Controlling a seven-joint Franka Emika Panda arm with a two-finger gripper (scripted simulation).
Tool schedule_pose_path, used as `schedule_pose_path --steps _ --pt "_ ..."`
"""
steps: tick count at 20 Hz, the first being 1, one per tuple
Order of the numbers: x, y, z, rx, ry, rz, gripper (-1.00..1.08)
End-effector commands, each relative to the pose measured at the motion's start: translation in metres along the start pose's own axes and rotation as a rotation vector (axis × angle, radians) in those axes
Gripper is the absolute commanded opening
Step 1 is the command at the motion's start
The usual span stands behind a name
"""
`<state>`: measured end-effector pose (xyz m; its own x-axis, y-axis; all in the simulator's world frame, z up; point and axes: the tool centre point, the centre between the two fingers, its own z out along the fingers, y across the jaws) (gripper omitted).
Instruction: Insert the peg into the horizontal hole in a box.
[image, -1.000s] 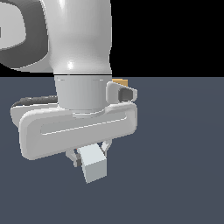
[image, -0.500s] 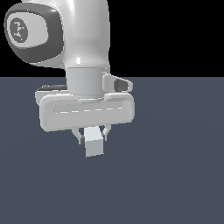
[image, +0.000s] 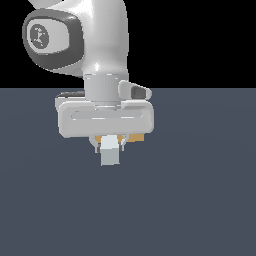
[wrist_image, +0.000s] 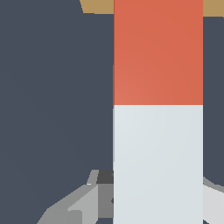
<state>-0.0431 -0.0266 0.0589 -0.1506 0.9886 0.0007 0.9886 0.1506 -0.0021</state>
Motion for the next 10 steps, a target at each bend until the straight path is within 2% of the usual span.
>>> schedule_pose_path --steps 1,10 --pt "0.0037 0.0025 -0.0021 -0.002 -0.001 0.018 -1.00" --pt "0.0066 0.0034 -0.0016 0.000 0.000 0.028 -1.00"
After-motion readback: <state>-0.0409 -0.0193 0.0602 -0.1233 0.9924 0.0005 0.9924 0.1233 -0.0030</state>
